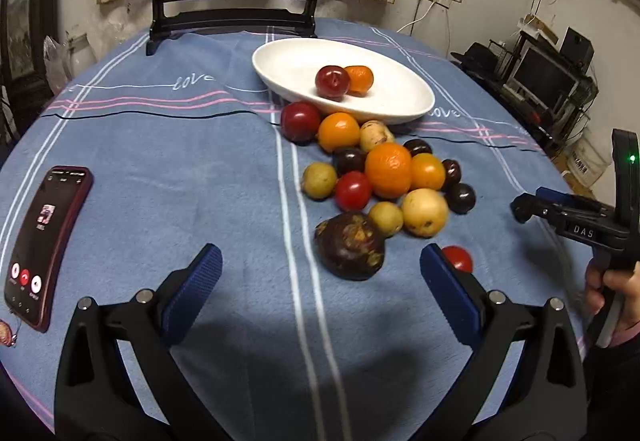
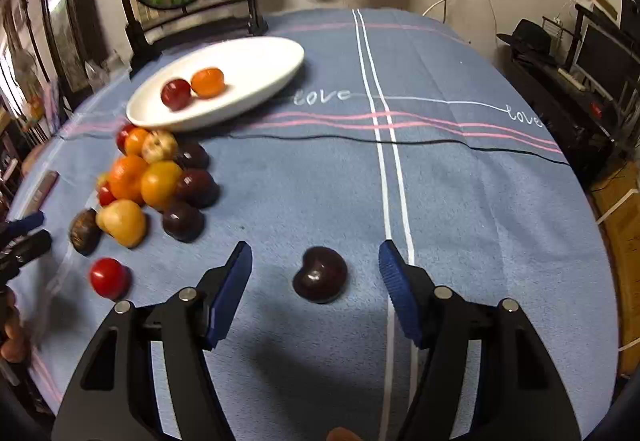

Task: Organize fruits
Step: 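Place a dark plum with the right tool while the left tool places the mangosteen on the plate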

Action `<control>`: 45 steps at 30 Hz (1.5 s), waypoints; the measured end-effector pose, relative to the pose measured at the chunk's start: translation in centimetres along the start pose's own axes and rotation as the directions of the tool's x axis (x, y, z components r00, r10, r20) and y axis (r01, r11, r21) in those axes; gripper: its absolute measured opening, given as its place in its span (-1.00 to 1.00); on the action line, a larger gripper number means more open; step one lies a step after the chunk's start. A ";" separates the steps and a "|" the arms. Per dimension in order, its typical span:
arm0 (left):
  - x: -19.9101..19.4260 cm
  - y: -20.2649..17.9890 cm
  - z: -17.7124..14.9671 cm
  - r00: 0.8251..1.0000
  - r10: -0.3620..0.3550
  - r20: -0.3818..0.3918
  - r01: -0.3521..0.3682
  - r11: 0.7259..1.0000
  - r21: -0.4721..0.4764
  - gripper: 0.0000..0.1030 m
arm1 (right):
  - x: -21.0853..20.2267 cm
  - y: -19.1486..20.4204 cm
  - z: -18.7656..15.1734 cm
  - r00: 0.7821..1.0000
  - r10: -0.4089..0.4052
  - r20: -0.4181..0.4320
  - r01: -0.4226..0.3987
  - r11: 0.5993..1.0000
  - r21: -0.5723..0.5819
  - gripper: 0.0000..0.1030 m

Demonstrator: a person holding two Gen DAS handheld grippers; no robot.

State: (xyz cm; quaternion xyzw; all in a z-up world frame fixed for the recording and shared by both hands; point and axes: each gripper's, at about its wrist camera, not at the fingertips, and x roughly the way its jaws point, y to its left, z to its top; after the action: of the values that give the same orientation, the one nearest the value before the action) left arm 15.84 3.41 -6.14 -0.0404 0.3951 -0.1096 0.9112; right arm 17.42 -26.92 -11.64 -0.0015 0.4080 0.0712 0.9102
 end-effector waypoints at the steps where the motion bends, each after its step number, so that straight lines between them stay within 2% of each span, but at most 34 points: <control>1: 0.0 0.0 -0.1 1.000 0.011 0.003 -0.011 1.000 0.006 0.96 | 0.0 0.0 -0.3 1.000 -0.003 -0.007 0.003 1.000 -0.008 0.20; 4: 0.0 0.2 -0.2 1.000 0.012 -0.001 -0.012 1.000 0.000 0.96 | 0.6 0.4 -0.5 0.999 -0.005 -0.034 0.004 1.000 -0.024 -0.02; 8: 0.1 0.7 -0.3 1.000 0.006 -0.002 -0.006 1.000 -0.011 0.96 | 1.2 0.5 -0.8 0.998 -0.020 -0.063 0.018 0.999 -0.028 -0.13; 9: 0.1 0.8 -0.2 1.000 0.004 -0.003 -0.004 1.000 -0.013 0.96 | 1.3 0.3 -0.8 0.998 -0.019 -0.063 0.018 1.000 -0.025 -0.21; 10: 0.2 0.8 -0.3 1.000 0.005 -0.004 -0.006 1.000 -0.017 0.96 | 1.2 0.3 -0.7 0.998 -0.029 -0.063 0.028 0.999 -0.026 -0.38; 13: 0.5 1.1 -0.2 1.000 0.004 -0.020 -0.004 1.000 -0.029 0.96 | 0.9 -0.1 -0.6 0.998 -0.037 -0.045 0.037 0.999 -0.001 -0.43; 16: 1.0 0.9 0.2 0.999 -0.009 -0.035 0.008 1.000 -0.021 0.95 | 0.3 0.2 -0.3 0.999 0.035 0.000 -0.035 0.999 0.030 -0.43; 18: 1.3 0.4 0.5 0.999 -0.003 -0.038 0.004 1.000 0.013 0.93 | 0.3 0.6 -0.2 0.993 0.117 0.015 -0.118 0.992 0.049 -0.43; 20: 1.6 -0.4 0.6 0.999 -0.006 -0.045 0.009 0.998 0.062 0.87 | 0.4 1.1 -0.2 0.987 0.158 0.019 -0.159 0.986 0.054 -0.43; 25: 2.9 -1.4 0.8 0.996 -0.021 -0.084 0.032 0.991 0.127 0.41 | 0.0 2.9 0.1 0.982 0.187 0.019 -0.188 0.982 0.022 -0.43; 29: 3.9 -1.7 1.0 0.992 -0.034 -0.119 0.052 0.988 0.147 0.26 | -0.2 3.0 0.1 0.980 0.199 0.022 -0.199 0.980 0.019 -0.43; 33: 4.7 -2.0 1.1 0.988 -0.035 -0.153 0.060 0.986 0.158 -0.05 | -0.1 2.8 -0.2 0.977 0.210 0.022 -0.211 0.977 0.032 -0.43; 41: 4.9 -2.5 0.8 0.987 -0.017 -0.157 0.045 0.983 0.178 -0.07 | -0.1 2.7 -0.2 0.973 0.227 0.027 -0.228 0.973 0.034 -0.43; 45: 4.4 -2.2 1.1 0.987 -0.046 -0.152 0.068 0.986 0.149 -0.07 | -0.3 2.8 0.1 0.970 0.241 0.032 -0.242 0.970 0.032 -0.43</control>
State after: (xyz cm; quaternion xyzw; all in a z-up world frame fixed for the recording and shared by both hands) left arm 19.17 0.23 -8.20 0.0269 0.4507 -0.1685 0.8762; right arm 16.93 -24.23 -11.21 0.0651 0.3936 0.1742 0.9003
